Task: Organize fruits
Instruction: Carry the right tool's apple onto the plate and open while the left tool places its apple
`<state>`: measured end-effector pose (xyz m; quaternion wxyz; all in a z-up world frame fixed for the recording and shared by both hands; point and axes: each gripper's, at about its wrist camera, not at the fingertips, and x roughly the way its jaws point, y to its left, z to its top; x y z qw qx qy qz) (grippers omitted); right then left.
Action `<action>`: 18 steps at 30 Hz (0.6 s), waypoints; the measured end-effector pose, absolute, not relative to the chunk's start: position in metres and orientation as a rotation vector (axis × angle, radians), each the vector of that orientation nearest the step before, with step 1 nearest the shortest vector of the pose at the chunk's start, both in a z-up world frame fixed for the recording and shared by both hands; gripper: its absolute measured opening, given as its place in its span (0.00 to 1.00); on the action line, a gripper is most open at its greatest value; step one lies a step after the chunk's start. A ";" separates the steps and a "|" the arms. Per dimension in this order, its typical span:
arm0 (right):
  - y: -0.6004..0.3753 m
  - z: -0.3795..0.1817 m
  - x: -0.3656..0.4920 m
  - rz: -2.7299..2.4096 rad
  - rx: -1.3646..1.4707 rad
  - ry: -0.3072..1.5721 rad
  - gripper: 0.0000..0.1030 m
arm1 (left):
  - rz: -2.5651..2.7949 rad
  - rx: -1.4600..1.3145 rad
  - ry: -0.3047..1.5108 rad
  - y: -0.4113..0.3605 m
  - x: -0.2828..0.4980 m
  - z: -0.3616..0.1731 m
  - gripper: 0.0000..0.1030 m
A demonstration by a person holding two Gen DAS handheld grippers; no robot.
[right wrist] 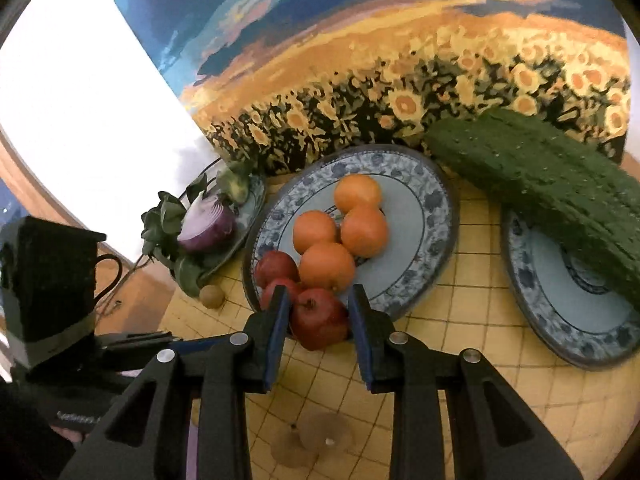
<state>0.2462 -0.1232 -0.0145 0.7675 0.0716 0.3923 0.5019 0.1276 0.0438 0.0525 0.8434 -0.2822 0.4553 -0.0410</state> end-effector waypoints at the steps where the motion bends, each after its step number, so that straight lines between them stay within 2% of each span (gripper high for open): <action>1: -0.121 -0.016 0.249 1.095 0.155 0.859 0.30 | -0.085 -0.600 0.949 0.043 0.128 0.055 0.33; 4: -0.116 -0.020 0.255 1.131 0.170 0.889 0.33 | -0.068 -0.600 0.929 0.041 0.131 0.058 0.33; 6: -0.118 -0.022 0.259 1.169 0.195 0.922 0.42 | -0.055 -0.589 0.922 0.038 0.134 0.059 0.33; 8: -0.127 -0.022 0.261 1.183 0.230 0.916 0.47 | -0.053 -0.581 0.917 0.034 0.136 0.059 0.33; 14: -0.168 -0.021 0.269 1.140 0.340 0.901 0.48 | -0.074 -0.541 0.869 0.011 0.145 0.073 0.33; 18: -0.191 -0.022 0.269 1.106 0.375 0.896 0.48 | 0.014 -0.369 0.823 -0.016 0.163 0.082 0.33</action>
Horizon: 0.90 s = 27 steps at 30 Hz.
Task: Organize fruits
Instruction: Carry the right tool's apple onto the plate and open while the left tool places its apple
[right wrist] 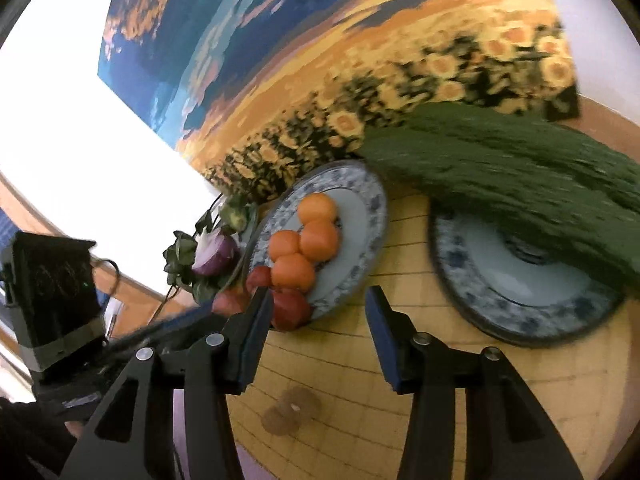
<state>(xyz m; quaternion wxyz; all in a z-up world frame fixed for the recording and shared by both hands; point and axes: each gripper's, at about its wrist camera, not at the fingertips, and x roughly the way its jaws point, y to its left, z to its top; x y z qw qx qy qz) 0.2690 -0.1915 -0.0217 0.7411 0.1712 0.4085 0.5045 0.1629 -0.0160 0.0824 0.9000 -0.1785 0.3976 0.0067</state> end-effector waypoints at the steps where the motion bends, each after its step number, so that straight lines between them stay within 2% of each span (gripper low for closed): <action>1: -0.195 -0.023 0.269 1.101 0.375 0.897 0.48 | 0.036 -0.332 0.823 -0.021 0.168 0.082 0.33; 9: -0.205 -0.025 0.285 1.083 0.371 0.890 0.48 | 0.137 -0.155 0.859 -0.046 0.195 0.067 0.33; 10: -0.204 -0.024 0.287 1.083 0.370 0.886 0.48 | 0.135 -0.167 0.866 -0.045 0.197 0.067 0.35; 12: -0.200 -0.023 0.291 1.088 0.371 0.879 0.48 | 0.139 -0.211 0.878 -0.038 0.198 0.065 0.46; 27: -0.200 -0.009 0.270 1.035 0.298 0.866 0.48 | 0.084 -0.305 0.845 -0.016 0.152 0.078 0.48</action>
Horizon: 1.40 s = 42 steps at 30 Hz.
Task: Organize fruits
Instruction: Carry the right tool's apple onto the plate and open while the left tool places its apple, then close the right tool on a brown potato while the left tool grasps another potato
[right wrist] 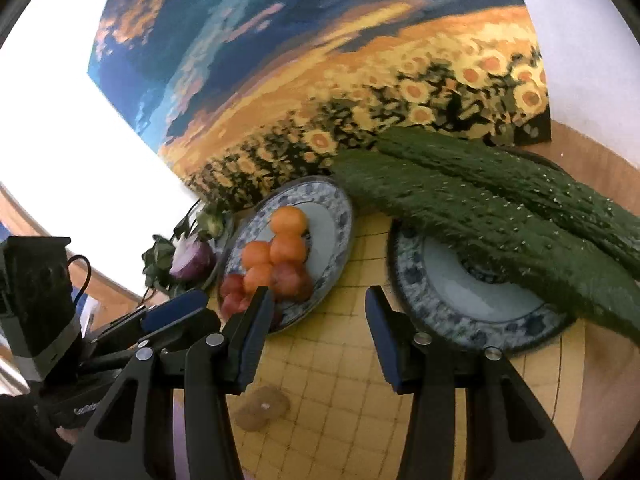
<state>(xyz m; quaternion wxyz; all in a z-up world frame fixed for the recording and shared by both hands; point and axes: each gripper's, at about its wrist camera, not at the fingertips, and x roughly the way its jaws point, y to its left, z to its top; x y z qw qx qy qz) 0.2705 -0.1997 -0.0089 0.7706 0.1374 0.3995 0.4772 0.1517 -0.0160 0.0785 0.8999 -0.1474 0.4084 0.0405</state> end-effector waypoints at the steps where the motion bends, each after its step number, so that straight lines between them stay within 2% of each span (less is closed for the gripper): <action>1: -0.198 -0.006 0.264 1.035 0.285 0.860 0.48 | 0.084 -0.308 0.841 -0.014 0.146 0.080 0.48; 14: -0.174 -0.004 0.202 1.054 0.134 0.895 0.48 | 0.082 -0.460 0.800 0.031 0.091 0.088 0.48; 28: -0.181 -0.008 0.167 1.020 0.109 0.902 0.47 | 0.010 -0.491 0.878 0.034 0.063 0.075 0.48; 32: -0.176 -0.012 0.155 1.046 0.075 0.898 0.40 | 0.013 -0.495 0.917 0.033 0.057 0.068 0.48; 42: -0.153 -0.029 0.157 0.986 0.023 0.954 0.40 | 0.084 -0.484 0.964 0.049 0.048 0.058 0.48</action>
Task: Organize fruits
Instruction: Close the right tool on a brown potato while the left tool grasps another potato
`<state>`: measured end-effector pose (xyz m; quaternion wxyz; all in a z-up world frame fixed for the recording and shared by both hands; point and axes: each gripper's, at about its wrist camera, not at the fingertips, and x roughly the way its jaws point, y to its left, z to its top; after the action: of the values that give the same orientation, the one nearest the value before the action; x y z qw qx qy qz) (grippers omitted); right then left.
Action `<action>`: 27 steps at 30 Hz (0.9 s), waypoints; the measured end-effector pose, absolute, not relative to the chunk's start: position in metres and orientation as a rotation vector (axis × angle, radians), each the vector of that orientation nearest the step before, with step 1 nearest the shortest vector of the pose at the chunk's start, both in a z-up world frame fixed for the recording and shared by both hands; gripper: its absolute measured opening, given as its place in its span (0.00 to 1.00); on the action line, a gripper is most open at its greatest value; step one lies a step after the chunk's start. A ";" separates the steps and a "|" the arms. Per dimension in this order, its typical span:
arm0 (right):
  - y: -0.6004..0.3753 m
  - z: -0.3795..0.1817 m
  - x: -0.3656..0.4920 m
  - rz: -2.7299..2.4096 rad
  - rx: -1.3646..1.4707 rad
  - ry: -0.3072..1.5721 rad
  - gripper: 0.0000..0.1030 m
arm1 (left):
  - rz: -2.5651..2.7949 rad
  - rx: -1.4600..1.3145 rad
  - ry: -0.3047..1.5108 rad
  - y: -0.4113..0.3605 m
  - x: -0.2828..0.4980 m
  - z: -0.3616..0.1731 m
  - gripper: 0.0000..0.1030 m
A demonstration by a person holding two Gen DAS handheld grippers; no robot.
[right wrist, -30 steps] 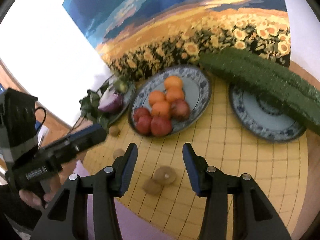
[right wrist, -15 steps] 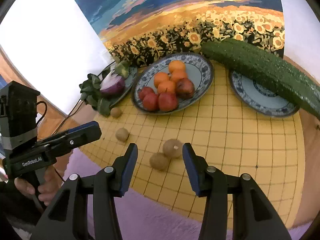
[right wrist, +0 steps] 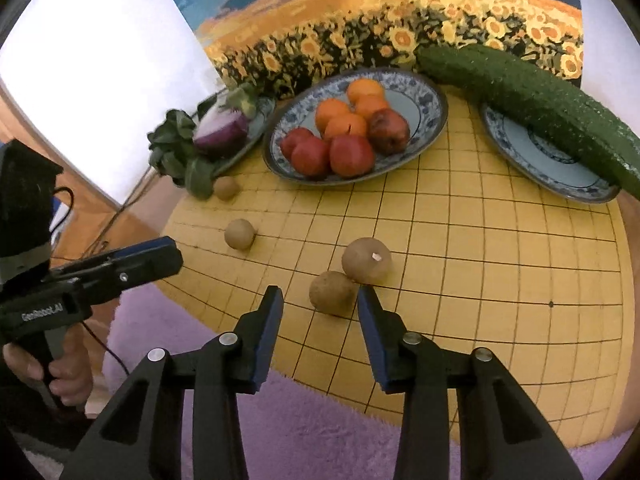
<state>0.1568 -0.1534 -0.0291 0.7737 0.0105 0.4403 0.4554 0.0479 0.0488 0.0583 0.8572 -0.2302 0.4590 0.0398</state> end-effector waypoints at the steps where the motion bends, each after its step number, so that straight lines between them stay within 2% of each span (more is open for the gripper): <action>1: -0.151 -0.030 0.157 0.982 0.012 0.952 0.40 | 0.083 -0.483 0.967 0.049 0.049 0.057 0.48; 12: -0.122 -0.033 0.135 0.835 -0.300 0.770 0.38 | 0.055 -0.459 1.018 0.051 0.073 0.036 0.48; 14: -0.121 -0.033 0.133 0.865 -0.304 0.752 0.37 | 0.047 -0.469 1.029 0.053 0.077 0.032 0.46; 17: -0.120 -0.034 0.134 0.893 -0.301 0.743 0.30 | 0.043 -0.473 1.036 0.055 0.081 0.028 0.33; 20: -0.120 -0.034 0.137 0.923 -0.283 0.744 0.26 | 0.041 -0.470 1.032 0.054 0.083 0.028 0.33; 27: -0.122 -0.035 0.139 0.971 -0.231 0.748 0.26 | 0.057 -0.446 1.029 0.049 0.088 0.028 0.33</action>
<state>0.1388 -0.1221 -0.0354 0.8117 -0.1080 0.3500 0.4549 0.0877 0.0494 0.0276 0.8465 -0.2115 0.4879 0.0270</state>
